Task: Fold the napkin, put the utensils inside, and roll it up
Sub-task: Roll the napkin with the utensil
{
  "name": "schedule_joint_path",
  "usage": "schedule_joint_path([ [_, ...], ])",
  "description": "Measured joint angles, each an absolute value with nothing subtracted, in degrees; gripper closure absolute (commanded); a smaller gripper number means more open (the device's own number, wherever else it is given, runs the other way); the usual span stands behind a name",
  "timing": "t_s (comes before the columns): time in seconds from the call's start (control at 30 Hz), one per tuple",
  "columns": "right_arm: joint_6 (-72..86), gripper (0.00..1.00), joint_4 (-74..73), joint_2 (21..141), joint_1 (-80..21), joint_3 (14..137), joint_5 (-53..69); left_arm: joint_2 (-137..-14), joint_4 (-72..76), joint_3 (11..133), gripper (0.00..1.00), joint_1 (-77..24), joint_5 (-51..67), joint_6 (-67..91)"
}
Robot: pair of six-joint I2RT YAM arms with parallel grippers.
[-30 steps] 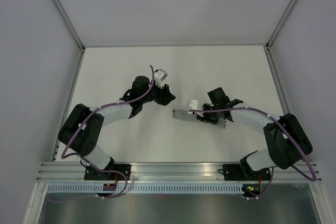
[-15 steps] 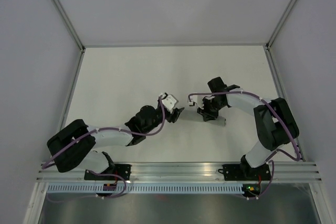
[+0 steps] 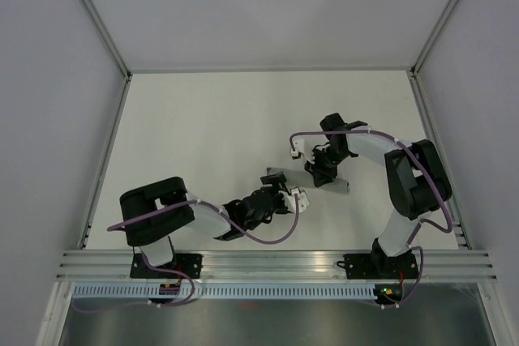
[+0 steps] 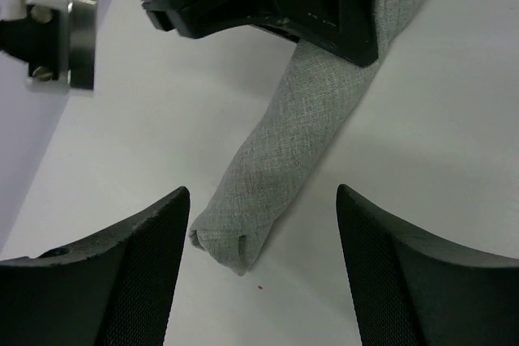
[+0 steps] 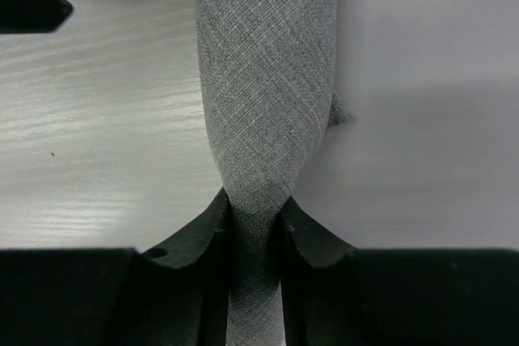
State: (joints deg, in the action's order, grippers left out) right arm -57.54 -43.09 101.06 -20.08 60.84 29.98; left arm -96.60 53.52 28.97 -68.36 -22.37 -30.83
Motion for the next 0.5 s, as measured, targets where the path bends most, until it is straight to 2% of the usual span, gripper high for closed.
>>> schedule_joint_path([
  [0.17,-58.3,0.89,-45.3,102.6,-20.0,62.7,30.2,-100.6,49.1,34.8,0.19,-67.8,-19.2,-37.0],
  [0.5,-60.0,0.89,-50.3,106.4,-19.4,66.9,31.2,-105.5,35.6,44.7,0.20,-64.3,-8.6,-40.1],
])
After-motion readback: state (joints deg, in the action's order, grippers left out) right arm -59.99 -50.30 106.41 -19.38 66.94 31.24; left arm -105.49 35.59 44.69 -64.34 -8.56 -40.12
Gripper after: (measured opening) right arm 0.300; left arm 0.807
